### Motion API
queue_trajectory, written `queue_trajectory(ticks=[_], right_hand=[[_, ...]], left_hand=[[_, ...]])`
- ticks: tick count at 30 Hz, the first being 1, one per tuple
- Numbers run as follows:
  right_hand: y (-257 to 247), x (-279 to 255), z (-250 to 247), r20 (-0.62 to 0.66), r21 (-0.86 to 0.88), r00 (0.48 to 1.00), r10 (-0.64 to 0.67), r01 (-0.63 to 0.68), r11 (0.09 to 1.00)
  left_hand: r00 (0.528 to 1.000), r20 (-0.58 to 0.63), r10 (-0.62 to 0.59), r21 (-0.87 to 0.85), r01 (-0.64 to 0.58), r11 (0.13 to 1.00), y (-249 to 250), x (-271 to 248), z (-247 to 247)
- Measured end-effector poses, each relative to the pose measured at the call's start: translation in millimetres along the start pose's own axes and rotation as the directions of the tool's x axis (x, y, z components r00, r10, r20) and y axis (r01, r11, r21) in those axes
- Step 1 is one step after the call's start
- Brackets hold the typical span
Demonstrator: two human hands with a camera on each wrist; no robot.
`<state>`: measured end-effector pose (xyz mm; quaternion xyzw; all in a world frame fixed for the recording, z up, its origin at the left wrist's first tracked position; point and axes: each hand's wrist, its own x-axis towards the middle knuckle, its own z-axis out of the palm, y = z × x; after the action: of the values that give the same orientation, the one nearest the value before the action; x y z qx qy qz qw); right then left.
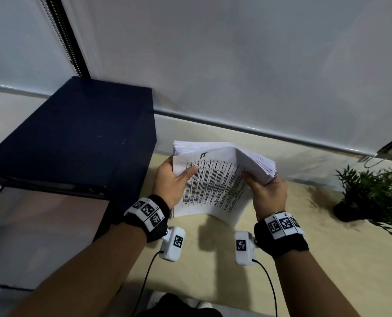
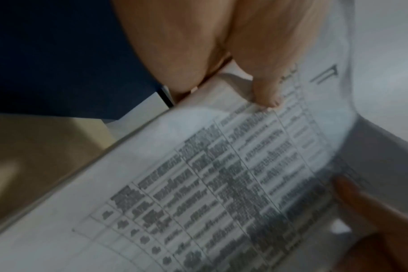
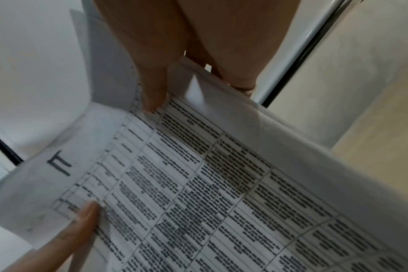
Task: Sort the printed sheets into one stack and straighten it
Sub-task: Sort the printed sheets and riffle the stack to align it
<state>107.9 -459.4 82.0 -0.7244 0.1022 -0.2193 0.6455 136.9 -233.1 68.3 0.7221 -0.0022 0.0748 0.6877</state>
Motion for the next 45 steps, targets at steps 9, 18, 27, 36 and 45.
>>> queue_trajectory(ticks=[9, 18, 27, 36, 45], right_hand=[[15.9, -33.2, -2.9, 0.04, 0.037, 0.996, 0.076, -0.078, 0.996], [19.5, -27.0, -4.8, 0.065, 0.106, 0.984, 0.164, -0.17, 0.98], [18.9, -36.2, -4.6, 0.107, 0.047, 0.979, 0.176, -0.182, 0.982], [28.6, -47.7, 0.7, 0.154, 0.089, 0.95, 0.273, -0.288, 0.953], [21.9, -52.2, -2.1, 0.136, 0.126, 0.97, 0.204, -0.221, 0.967]], left_hand=[[0.999, 0.049, 0.008, 0.026, -0.009, 1.0, -4.8, -19.5, -6.8], [0.981, 0.183, -0.069, -0.003, 0.071, 0.997, -9.9, -10.1, -11.7], [0.983, 0.144, -0.111, -0.008, 0.114, 0.993, -24.5, -18.7, -13.7], [0.953, 0.229, -0.199, 0.0, 0.205, 0.979, -38.5, -23.8, -17.7], [0.974, 0.116, -0.192, -0.118, 0.206, 0.971, -32.4, -19.6, -15.8]])
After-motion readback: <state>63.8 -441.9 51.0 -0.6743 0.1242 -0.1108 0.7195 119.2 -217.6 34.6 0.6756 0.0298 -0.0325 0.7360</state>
